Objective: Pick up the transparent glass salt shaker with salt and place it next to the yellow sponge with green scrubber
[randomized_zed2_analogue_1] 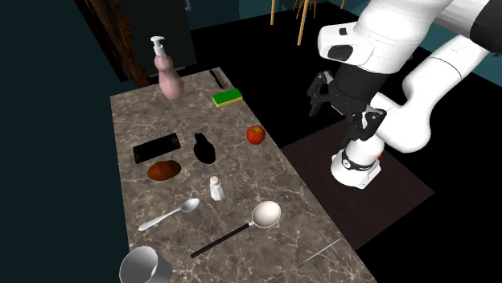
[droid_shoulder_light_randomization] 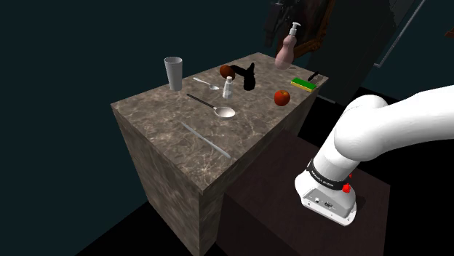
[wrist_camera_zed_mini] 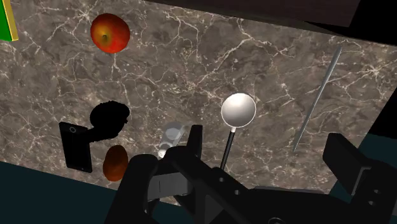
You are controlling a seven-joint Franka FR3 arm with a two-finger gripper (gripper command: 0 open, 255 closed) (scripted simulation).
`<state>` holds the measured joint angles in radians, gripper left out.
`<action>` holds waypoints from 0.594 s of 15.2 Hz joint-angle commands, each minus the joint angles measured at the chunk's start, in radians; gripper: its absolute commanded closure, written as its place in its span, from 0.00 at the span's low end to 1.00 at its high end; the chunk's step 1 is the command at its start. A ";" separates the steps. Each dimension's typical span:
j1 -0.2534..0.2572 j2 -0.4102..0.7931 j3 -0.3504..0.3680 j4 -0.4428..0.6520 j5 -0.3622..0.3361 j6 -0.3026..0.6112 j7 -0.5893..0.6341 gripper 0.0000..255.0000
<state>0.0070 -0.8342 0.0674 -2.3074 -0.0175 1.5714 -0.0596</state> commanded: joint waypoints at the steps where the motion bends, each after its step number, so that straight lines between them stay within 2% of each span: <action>1: 0.000 0.000 0.000 0.000 0.000 0.000 0.000 0.00; 9: -0.029 0.122 -0.108 -0.129 -0.010 0.292 -0.076 0.00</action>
<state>-0.0174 -0.7425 -0.0245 -2.4321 -0.0259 1.8215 -0.1224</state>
